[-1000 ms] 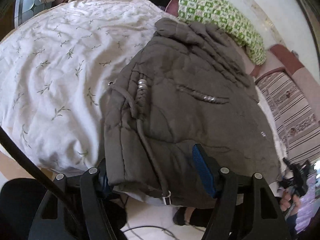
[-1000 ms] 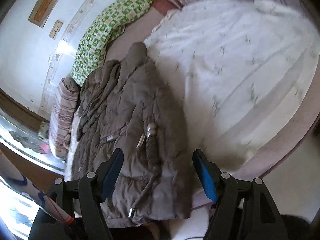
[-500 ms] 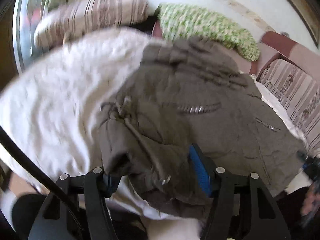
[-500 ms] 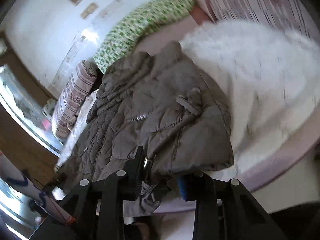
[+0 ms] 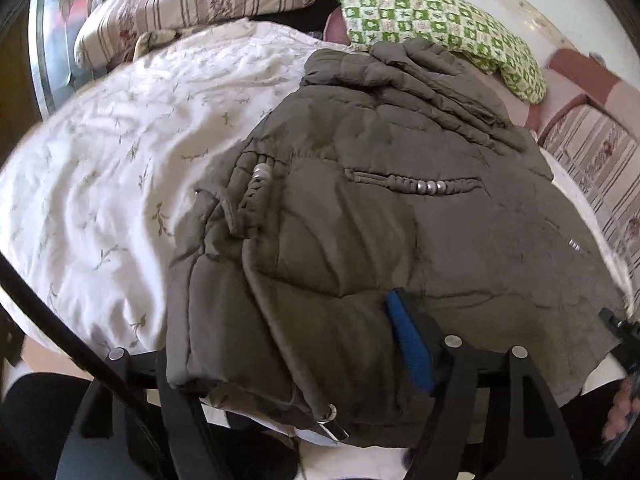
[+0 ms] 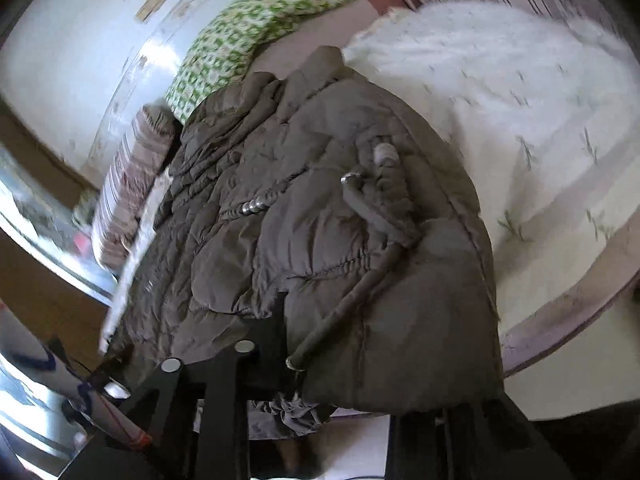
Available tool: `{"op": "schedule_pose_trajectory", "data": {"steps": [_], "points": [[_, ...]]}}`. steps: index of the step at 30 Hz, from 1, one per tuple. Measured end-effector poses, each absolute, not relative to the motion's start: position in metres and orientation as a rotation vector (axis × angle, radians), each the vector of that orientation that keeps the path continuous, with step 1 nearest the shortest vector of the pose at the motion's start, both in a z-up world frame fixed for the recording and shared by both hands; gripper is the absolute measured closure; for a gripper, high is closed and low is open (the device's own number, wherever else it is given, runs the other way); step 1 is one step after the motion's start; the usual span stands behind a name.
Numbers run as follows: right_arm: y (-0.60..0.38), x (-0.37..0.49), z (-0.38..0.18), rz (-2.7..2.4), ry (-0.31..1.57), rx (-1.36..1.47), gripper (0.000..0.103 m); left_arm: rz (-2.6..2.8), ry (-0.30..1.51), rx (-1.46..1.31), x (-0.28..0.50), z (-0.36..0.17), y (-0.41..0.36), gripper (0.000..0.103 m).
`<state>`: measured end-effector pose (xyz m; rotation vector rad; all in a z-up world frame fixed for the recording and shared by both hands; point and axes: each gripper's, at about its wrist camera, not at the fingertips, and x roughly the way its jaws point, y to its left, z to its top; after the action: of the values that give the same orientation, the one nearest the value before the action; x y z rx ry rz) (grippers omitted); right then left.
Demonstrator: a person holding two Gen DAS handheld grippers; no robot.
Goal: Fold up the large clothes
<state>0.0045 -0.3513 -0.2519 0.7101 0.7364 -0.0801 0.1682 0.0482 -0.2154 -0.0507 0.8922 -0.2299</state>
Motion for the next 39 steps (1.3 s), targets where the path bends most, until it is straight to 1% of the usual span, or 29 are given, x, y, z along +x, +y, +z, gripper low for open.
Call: {"op": "schedule_pose_trajectory", "data": {"steps": [3, 6, 18, 20, 24, 26, 28, 30, 32, 33, 34, 35, 36, 37, 38, 39], "points": [[-0.340, 0.009, -0.252, -0.115, 0.759, 0.612, 0.074, -0.209, 0.878, -0.007, 0.166, -0.217, 0.042, 0.032], [-0.337, 0.009, -0.254, -0.133, 0.752, 0.581, 0.073, -0.187, 0.859, 0.025, 0.164, -0.218, 0.038, 0.031], [-0.344, 0.005, -0.257, -0.122, 0.712, 0.660, 0.073, -0.157, 0.836, 0.083, 0.163, -0.219, 0.033, 0.028], [-0.345, 0.006, -0.256, -0.121, 0.726, 0.663, 0.073, -0.146, 0.838, 0.080, 0.164, -0.219, 0.034, 0.024], [-0.347, 0.008, -0.256, -0.125, 0.748, 0.655, 0.069, -0.142, 0.841, 0.079, 0.164, -0.219, 0.035, 0.022], [-0.348, 0.008, -0.257, -0.125, 0.754, 0.671, 0.069, -0.135, 0.834, 0.094, 0.163, -0.219, 0.034, 0.022], [-0.350, 0.008, -0.257, -0.122, 0.751, 0.677, 0.071, -0.132, 0.831, 0.103, 0.163, -0.219, 0.033, 0.021], [-0.348, 0.005, -0.253, -0.120, 0.722, 0.666, 0.079, -0.128, 0.833, 0.104, 0.163, -0.219, 0.033, 0.021], [-0.344, 0.003, -0.248, -0.120, 0.697, 0.624, 0.083, -0.129, 0.836, 0.100, 0.163, -0.218, 0.034, 0.021], [-0.343, 0.002, -0.246, -0.120, 0.687, 0.615, 0.084, -0.132, 0.828, 0.106, 0.163, -0.218, 0.033, 0.023], [-0.343, 0.001, -0.245, -0.119, 0.679, 0.613, 0.085, -0.141, 0.820, 0.110, 0.162, -0.217, 0.032, 0.030], [-0.343, 0.000, -0.244, -0.117, 0.670, 0.614, 0.085, -0.150, 0.806, 0.125, 0.160, -0.216, 0.030, 0.040], [-0.344, -0.001, -0.243, -0.113, 0.662, 0.618, 0.086, -0.152, 0.788, 0.142, 0.157, -0.215, 0.027, 0.045], [-0.344, -0.002, -0.242, -0.111, 0.653, 0.619, 0.086, -0.161, 0.772, 0.155, 0.154, -0.213, 0.025, 0.056], [-0.343, -0.003, -0.241, -0.111, 0.648, 0.613, 0.086, -0.171, 0.761, 0.164, 0.153, -0.212, 0.023, 0.064], [-0.342, -0.004, -0.239, -0.112, 0.643, 0.607, 0.086, -0.175, 0.748, 0.172, 0.151, -0.211, 0.021, 0.066]]}}
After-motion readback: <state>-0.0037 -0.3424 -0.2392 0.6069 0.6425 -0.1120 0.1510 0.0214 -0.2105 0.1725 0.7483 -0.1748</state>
